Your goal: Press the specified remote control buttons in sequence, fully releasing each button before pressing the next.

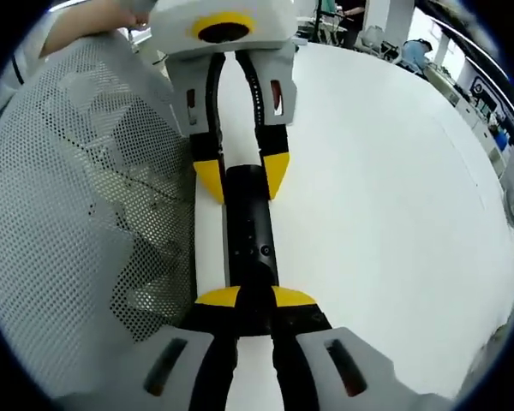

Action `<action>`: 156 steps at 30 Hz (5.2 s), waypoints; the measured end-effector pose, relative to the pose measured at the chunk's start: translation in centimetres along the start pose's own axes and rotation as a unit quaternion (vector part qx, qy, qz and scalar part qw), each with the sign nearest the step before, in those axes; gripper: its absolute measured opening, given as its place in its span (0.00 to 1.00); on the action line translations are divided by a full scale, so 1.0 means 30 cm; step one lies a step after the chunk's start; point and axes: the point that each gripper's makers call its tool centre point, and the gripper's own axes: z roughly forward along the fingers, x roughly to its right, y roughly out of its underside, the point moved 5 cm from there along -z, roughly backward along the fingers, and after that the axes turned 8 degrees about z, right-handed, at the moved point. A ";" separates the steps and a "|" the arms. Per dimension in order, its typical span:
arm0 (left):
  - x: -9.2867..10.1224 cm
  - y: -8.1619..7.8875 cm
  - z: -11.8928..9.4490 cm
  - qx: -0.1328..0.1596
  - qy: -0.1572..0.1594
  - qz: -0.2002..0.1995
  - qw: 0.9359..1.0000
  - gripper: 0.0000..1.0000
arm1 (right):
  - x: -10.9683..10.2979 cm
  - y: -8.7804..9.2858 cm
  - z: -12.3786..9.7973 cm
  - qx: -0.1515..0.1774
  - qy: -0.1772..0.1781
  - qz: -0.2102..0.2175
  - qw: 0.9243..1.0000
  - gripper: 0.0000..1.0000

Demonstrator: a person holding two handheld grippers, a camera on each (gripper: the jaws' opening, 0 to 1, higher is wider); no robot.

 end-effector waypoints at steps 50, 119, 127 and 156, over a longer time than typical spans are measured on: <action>0.000 -0.001 0.003 -0.001 0.001 0.002 1.000 0.24 | -0.007 -0.047 0.027 -0.082 0.002 -0.066 0.994 0.10; 0.000 -0.002 0.002 0.000 0.002 0.002 1.000 0.24 | -0.020 -0.064 0.039 -0.084 0.010 -0.096 0.992 0.05; -0.001 -0.001 0.002 0.002 0.001 0.000 1.000 0.24 | 0.001 -0.054 0.031 -0.054 -0.010 -0.028 0.998 0.06; 0.000 0.001 0.002 0.006 0.000 -0.003 1.000 0.24 | -0.009 -0.055 0.029 -0.029 -0.009 -0.046 0.998 0.04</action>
